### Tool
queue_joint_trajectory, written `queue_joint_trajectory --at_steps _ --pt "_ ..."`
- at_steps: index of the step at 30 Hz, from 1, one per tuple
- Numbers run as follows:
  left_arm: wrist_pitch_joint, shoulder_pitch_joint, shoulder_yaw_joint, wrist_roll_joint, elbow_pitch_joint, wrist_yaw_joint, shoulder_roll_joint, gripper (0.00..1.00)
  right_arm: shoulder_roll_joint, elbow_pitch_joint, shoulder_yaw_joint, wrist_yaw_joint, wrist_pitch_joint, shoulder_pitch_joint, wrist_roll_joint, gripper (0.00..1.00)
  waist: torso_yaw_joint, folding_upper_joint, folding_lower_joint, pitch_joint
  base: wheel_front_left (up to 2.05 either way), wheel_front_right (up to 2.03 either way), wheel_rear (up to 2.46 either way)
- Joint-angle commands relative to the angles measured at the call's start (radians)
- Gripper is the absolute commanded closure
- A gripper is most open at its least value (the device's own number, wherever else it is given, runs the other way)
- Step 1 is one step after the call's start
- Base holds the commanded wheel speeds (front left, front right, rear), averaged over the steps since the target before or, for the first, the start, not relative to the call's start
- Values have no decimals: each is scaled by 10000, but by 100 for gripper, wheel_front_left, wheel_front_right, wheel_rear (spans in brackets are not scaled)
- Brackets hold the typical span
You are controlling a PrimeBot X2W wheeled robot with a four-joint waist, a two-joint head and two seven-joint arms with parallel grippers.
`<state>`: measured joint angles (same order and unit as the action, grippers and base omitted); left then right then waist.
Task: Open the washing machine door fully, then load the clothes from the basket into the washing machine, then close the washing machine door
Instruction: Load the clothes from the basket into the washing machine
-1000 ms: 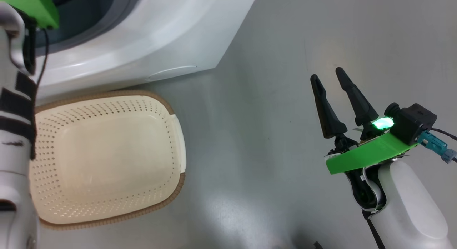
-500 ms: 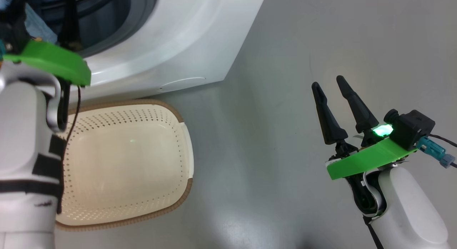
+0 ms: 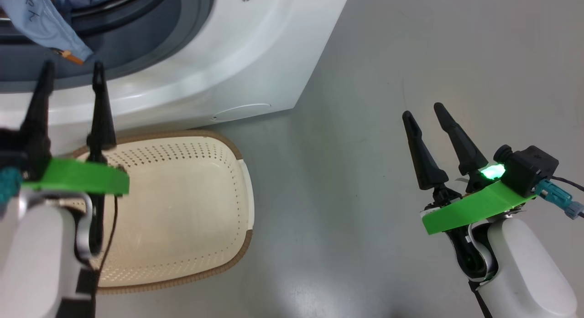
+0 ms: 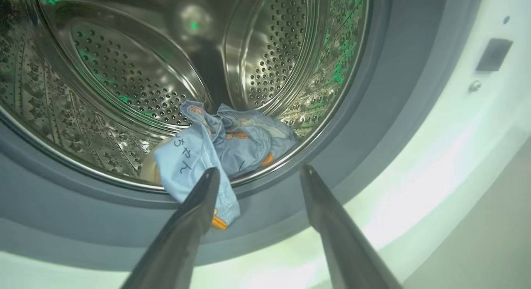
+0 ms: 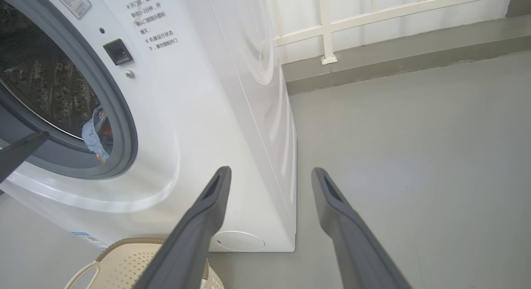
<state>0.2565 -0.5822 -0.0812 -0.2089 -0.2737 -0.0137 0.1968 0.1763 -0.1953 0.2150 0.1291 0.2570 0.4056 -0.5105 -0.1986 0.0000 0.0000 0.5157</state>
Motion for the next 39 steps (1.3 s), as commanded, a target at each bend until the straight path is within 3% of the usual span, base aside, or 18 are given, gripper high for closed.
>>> queue_joint_trajectory --at_steps 1,7,15,32,39 --pt "53 429 363 -52 568 -89 316 0 81 242 136 16 48 -286 -207 0 3 0 0 -18 0 0 0" --pt "53 2337 796 -54 2311 -474 11 0 129 273 137 16 48 -316 -191 0 39 0 0 -98 0 0 0" --pt "53 3250 1007 -1 2762 -506 -118 0 213 304 161 16 48 -365 -148 0 112 0 0 -241 0 0 0" --pt "53 3111 1068 -90 2530 -469 -301 0 315 357 144 16 48 -403 -128 0 188 0 0 -254 0 0 0" --pt "-227 2377 926 -106 2171 -332 -113 0 352 388 90 16 48 -396 -106 0 287 0 0 -234 0 0 0"
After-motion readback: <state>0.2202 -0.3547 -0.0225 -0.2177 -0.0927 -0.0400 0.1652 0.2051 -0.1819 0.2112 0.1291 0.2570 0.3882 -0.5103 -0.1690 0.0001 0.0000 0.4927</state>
